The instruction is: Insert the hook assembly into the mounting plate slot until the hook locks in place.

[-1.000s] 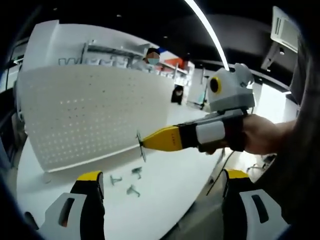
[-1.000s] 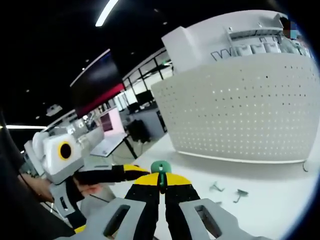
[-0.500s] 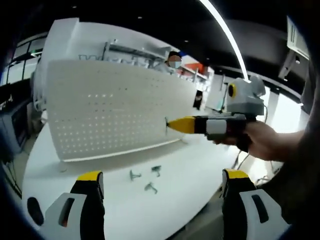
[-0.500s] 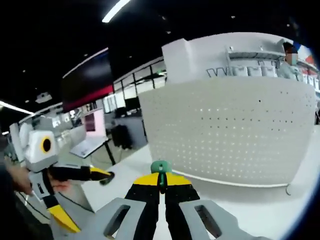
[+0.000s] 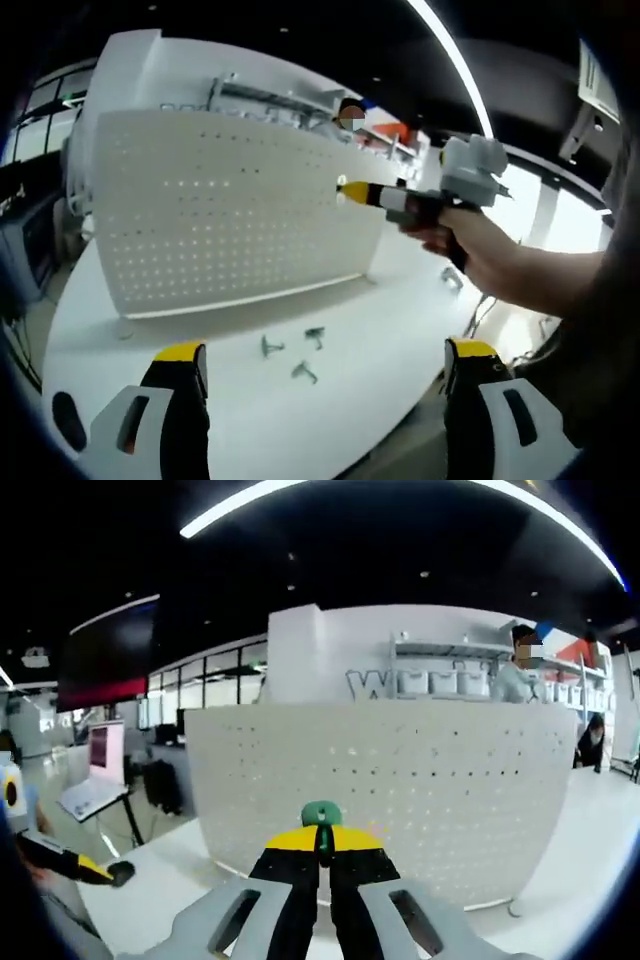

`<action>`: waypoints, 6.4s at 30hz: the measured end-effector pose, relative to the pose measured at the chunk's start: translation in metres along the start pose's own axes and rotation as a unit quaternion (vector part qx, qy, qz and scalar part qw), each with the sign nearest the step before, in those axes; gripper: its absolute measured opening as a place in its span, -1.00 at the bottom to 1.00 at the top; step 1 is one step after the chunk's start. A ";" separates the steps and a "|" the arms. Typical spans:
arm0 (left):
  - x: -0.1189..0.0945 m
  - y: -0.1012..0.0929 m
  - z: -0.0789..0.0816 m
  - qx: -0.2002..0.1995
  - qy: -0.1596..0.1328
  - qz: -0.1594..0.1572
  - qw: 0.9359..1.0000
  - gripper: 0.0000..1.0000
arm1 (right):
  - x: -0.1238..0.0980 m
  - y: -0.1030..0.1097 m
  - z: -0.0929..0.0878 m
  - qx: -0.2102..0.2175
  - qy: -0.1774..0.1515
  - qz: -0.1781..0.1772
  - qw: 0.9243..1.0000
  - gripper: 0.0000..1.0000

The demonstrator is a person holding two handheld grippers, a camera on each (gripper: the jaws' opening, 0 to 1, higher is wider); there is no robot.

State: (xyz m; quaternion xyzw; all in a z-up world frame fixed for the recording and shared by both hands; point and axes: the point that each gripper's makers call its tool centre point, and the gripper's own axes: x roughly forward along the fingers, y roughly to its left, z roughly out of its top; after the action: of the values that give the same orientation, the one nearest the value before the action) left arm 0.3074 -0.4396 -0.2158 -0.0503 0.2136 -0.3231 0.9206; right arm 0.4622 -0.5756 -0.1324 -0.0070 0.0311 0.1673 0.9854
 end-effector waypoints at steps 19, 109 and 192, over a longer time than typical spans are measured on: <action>-0.006 0.026 0.006 -0.016 -0.008 0.031 0.999 1.00 | 0.048 -0.055 0.042 0.017 -0.045 -0.064 0.997 -0.99; -0.003 0.037 0.001 -0.030 -0.016 0.056 0.998 0.99 | 0.070 -0.100 0.032 0.008 -0.009 -0.058 0.998 -0.67; 0.005 0.003 -0.075 0.005 0.102 -0.009 0.995 0.82 | -0.181 0.035 -0.172 0.040 0.264 0.144 0.953 0.23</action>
State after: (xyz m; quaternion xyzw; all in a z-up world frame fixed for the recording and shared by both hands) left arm 0.2806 -0.4366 -0.2860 -0.0142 0.3039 -0.3360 0.8914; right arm 0.2697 -0.6064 -0.2925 -0.0065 0.2980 0.2978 0.9069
